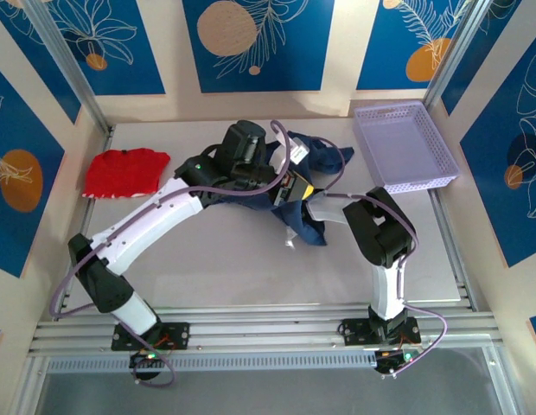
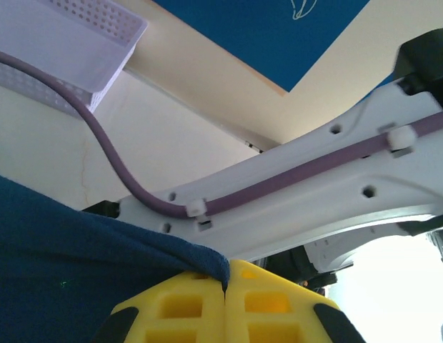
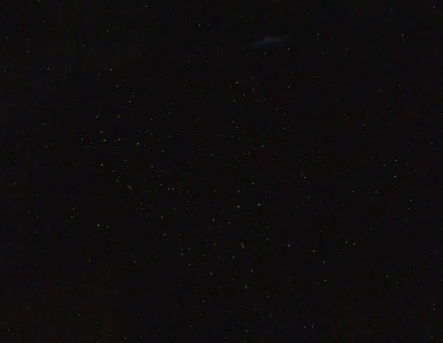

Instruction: Fold the inside-out t-shirt

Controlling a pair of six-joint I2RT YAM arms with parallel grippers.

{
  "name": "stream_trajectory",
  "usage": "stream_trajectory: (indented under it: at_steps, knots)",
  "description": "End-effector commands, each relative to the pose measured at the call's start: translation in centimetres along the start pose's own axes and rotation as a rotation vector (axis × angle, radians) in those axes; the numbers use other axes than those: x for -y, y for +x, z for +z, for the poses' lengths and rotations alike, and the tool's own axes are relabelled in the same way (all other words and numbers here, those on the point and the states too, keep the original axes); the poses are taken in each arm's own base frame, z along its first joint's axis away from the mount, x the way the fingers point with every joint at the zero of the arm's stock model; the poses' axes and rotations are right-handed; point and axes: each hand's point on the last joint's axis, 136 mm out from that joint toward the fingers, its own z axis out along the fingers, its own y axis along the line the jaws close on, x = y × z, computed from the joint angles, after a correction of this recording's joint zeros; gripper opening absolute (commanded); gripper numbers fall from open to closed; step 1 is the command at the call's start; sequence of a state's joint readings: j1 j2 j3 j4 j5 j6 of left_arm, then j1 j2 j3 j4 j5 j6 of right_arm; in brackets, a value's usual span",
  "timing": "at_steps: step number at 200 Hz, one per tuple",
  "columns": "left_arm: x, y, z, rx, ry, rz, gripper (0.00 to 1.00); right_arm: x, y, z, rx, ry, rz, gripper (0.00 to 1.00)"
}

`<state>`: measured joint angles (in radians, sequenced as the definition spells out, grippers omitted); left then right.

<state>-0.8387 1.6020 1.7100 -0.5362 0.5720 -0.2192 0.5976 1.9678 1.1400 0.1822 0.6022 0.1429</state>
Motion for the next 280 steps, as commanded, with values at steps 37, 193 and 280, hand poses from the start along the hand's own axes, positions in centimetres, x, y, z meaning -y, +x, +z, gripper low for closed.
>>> stream_trajectory:
  at_steps: [37,193,280]
  knots:
    - [4.4,-4.6,-1.5,0.09,0.104,0.118,0.0,-0.7,2.3,1.8,-0.196,0.001,-0.029,0.71]
    - [8.5,-9.1,-7.0,0.223,0.05,0.282,0.0,-0.6,5.4,3.8,-0.482,-0.07,0.024,0.66]
    - [-14.4,-3.9,-12.8,0.312,-0.662,-0.14,0.0,-0.9,3.0,-2.9,-0.363,-0.277,0.054,0.0]
